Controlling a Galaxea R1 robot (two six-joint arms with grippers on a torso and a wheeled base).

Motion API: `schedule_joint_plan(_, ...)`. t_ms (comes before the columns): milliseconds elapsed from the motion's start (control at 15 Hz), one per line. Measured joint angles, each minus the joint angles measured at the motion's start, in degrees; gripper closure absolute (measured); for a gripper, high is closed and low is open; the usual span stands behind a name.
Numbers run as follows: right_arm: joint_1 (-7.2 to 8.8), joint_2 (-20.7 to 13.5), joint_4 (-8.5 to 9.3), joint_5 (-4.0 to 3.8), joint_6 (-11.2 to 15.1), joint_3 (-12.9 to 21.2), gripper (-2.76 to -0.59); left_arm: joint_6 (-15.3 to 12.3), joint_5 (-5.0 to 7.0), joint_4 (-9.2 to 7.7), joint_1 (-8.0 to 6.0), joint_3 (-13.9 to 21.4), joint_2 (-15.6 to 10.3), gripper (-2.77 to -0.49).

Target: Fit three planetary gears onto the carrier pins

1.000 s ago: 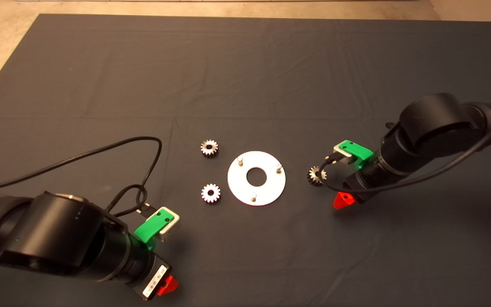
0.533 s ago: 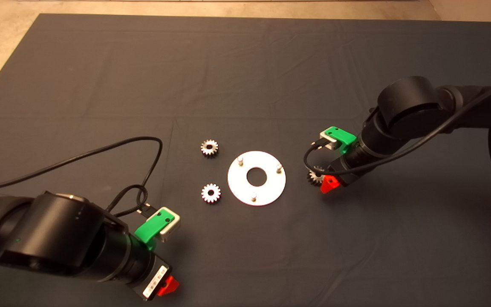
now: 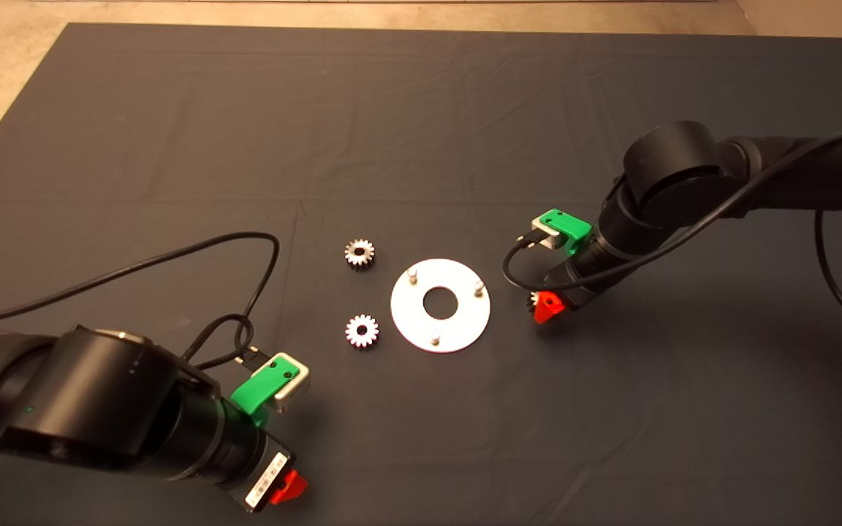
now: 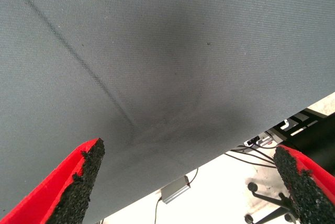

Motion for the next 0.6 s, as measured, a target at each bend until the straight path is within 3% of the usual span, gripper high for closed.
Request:
schedule_joint_plan(333, 0.04, 0.22, 0.36, 0.01, -0.01, -0.30, -2.69, -0.01, 0.00, -0.59, -0.17, 0.02, 0.00, -2.33)
schedule_joint_plan(600, 0.02, 0.38, 0.47, -0.04, -0.01, -0.30, -2.69, -0.01, 0.00, -1.01, -1.12, 0.04, 0.00, -2.33)
